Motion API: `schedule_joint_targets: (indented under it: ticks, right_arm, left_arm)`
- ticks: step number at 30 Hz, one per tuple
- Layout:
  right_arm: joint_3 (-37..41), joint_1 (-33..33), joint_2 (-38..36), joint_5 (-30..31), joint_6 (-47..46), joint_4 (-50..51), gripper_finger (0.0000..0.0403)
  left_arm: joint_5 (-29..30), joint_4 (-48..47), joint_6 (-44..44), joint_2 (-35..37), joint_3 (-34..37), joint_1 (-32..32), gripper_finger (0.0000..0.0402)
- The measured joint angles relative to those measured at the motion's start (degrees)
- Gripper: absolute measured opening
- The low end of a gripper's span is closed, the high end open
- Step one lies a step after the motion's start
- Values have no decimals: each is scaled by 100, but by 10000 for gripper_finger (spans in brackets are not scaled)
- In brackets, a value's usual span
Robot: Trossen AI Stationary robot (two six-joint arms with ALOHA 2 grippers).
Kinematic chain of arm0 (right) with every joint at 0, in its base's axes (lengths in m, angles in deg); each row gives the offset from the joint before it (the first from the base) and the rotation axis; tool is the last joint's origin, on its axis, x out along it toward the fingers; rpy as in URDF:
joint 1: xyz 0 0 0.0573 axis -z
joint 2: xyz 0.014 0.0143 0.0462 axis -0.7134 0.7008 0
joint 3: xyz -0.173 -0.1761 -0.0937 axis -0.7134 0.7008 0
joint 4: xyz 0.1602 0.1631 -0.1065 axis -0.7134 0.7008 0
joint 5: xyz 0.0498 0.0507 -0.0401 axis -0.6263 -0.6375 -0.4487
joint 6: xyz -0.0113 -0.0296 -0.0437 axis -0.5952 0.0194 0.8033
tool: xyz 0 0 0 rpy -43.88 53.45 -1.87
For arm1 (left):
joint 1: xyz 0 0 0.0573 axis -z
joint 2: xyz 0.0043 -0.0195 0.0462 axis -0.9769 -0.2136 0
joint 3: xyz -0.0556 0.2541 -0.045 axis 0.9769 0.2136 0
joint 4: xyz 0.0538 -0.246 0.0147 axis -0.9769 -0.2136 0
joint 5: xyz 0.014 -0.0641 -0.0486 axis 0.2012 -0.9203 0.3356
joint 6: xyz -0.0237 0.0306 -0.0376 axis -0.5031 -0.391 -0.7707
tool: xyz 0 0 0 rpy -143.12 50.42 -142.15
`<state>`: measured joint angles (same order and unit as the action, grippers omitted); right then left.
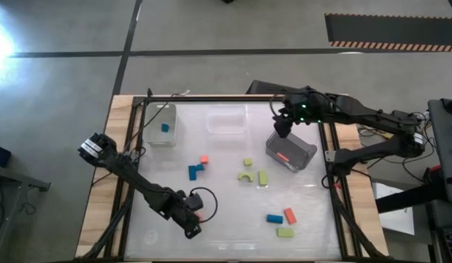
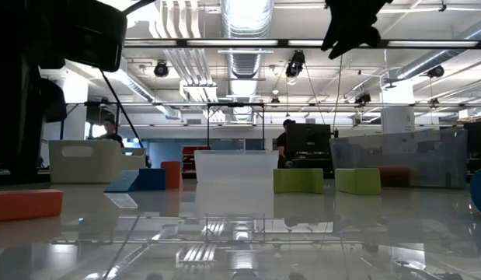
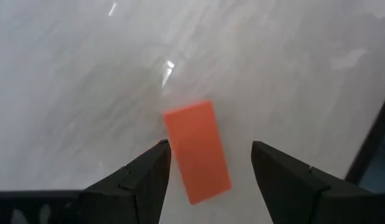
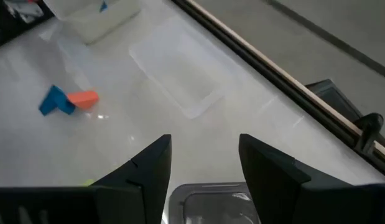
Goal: Sort & place blocks by color
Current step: Put the orange block into the black bin
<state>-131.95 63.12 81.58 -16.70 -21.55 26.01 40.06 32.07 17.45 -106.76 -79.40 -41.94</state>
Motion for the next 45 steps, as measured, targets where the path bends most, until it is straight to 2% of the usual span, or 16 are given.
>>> schedule_joint_targets:
  ticks: [3,13,20,28,34,38,45]
  right_arm:
    - [0,-129,-204,160,-167,-5,177]
    - [0,-482,-407,722,-417,-23,177]
    - [0,-501,-366,842,-419,-33,177]
    - [0,-501,-299,905,-431,-35,177]
    - [0,-501,-254,897,-458,-37,177]
    - [0,-501,-205,888,-483,-37,177]
    - [0,-501,-205,888,-515,-37,177]
  left_arm:
    - [177,-11,-168,-1,74,0,208]
    - [196,129,-277,-2,103,91,208]
    - [492,122,-274,-56,148,96,208]
    - [454,385,-249,-402,116,120,208]
    - [502,346,-244,-409,133,120,206]
    - [510,284,-243,-409,133,120,186]
    - [565,-70,-224,-402,131,114,119]
